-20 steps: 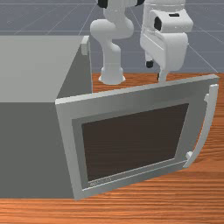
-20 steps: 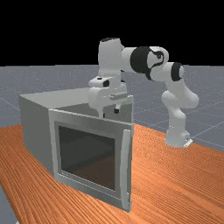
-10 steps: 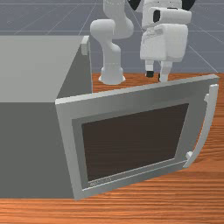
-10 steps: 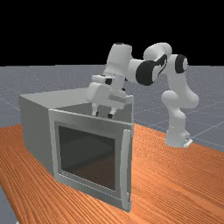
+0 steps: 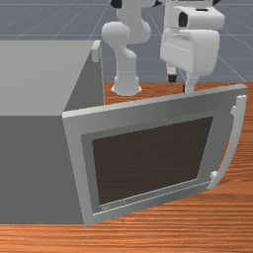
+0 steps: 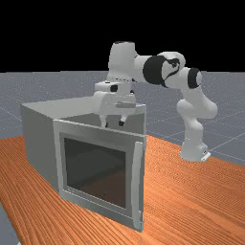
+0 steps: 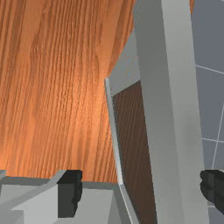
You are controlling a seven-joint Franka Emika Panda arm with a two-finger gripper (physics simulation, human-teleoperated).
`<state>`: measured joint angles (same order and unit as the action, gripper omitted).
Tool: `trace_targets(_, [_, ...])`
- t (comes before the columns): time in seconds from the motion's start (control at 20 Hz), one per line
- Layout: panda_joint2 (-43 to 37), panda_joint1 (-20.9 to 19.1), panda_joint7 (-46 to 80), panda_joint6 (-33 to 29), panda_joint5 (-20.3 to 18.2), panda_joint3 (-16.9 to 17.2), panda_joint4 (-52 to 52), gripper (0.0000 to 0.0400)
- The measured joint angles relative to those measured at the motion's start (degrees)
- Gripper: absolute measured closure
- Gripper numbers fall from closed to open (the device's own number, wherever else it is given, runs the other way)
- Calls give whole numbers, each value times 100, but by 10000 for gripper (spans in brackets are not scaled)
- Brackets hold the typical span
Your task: Close the microwave
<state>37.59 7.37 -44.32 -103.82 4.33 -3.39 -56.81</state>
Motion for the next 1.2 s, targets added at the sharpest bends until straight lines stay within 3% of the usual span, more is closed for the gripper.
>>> trace_targets(0.1, [24, 7, 110, -7, -51, -10, 11, 0])
trace_targets(0.15, [401, 19, 6, 527, -81, -36, 721, 0])
trace_targets(0.2, [4, -3, 33, -81, -55, -27, -67, 0])
trace_targets(0.35, [-131, -17, 40, -391, -63, -33, -352, 6])
trace_targets(0.4, [191, -8, 18, 84, -99, -45, 254, 8])
trace_targets(0.5, [-431, -21, 86, -1115, -11, -14, -997, 5])
trace_targets(0.65, [-755, 16, 237, -2056, 164, 60, -1655, 0])
trace_targets(0.7, [-775, 12, 220, -1997, 149, 51, -1625, 0])
trace_targets(0.75, [-622, -12, 114, -1366, 34, 1, -1192, 0])
trace_targets(0.8, [-627, -11, 111, -1323, 32, 0, -1148, 0])
trace_targets(0.85, [-302, -21, -34, -689, -34, -40, -456, 0])
trace_targets(1.0, [88, 36, 35, -406, 46, 19, 215, 0])
trace_targets(1.2, [208, 7, 19, -445, -14, -7, 237, 0])
